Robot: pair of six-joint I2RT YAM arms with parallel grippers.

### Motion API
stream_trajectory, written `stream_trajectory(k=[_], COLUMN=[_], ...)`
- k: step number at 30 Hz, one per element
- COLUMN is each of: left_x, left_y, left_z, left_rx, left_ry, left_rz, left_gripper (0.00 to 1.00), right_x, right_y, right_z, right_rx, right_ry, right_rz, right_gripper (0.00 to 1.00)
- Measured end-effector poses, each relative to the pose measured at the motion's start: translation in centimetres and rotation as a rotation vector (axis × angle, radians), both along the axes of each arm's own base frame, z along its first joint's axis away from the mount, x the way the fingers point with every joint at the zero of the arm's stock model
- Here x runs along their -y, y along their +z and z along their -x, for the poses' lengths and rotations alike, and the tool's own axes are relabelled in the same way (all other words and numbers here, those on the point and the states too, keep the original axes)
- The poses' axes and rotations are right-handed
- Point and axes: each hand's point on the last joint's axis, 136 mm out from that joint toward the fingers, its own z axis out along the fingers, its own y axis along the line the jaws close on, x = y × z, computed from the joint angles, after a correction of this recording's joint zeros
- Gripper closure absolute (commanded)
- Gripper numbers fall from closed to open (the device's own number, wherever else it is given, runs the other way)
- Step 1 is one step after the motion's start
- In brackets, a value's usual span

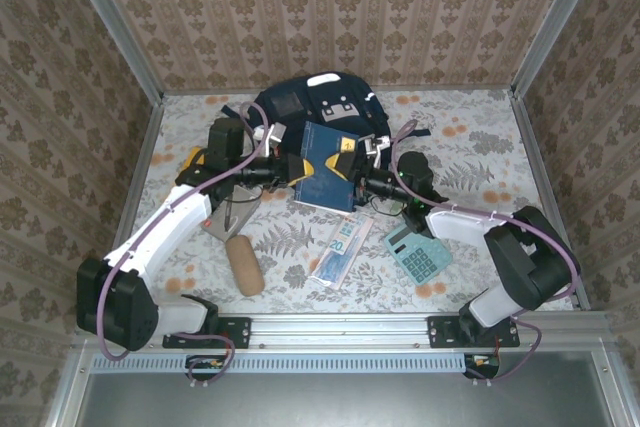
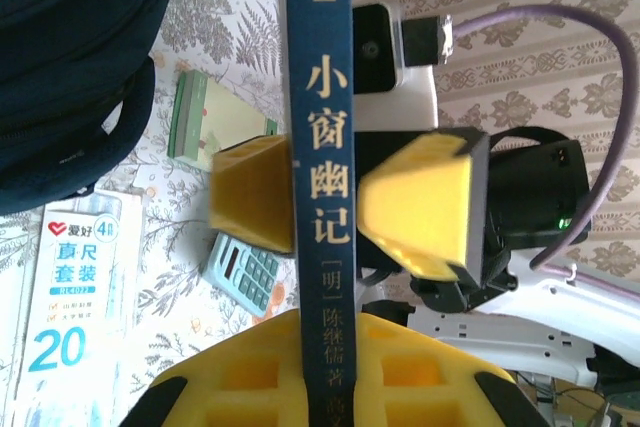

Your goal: Pack the student bag

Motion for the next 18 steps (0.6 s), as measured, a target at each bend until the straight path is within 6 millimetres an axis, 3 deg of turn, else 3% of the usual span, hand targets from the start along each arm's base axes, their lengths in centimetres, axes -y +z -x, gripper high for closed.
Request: stream_trajectory(k=[4, 5, 9, 12, 18], left_x=[0.1, 0.1, 0.4, 0.5, 0.2], left_y=[-1.3, -1.8, -2.6, -2.7, -3.9], left_z=[0.0, 0.0, -0.3, -1.3, -4.6], left_rx=[-0.033, -0.047, -0.052, -0.036, 0.059], left_ry=[-0.018, -0.02, -0.047, -0.046, -0.007], left_rz=[-0.02, -0.03, -0.06, -0.109, -0.266], left_gripper=[1.0, 0.98, 0.58, 0.49, 0.47], right_x=[0.1, 0.2, 0.8, 2.2, 7.8], right_y=[0.2, 0.1, -0.9, -1.6, -1.1], right_z=[0.4, 0.4, 0.4, 1.0, 1.2], right_rx=[0.012, 0.009, -0.013, -0.028, -0.018], right_ry=[0.028, 0.03, 0.019, -0.011, -0.212], right_rz=[-0.004, -0.003, 0.014, 0.044, 0.14], right_gripper=[1.0, 1.0, 1.0, 1.0, 1.0])
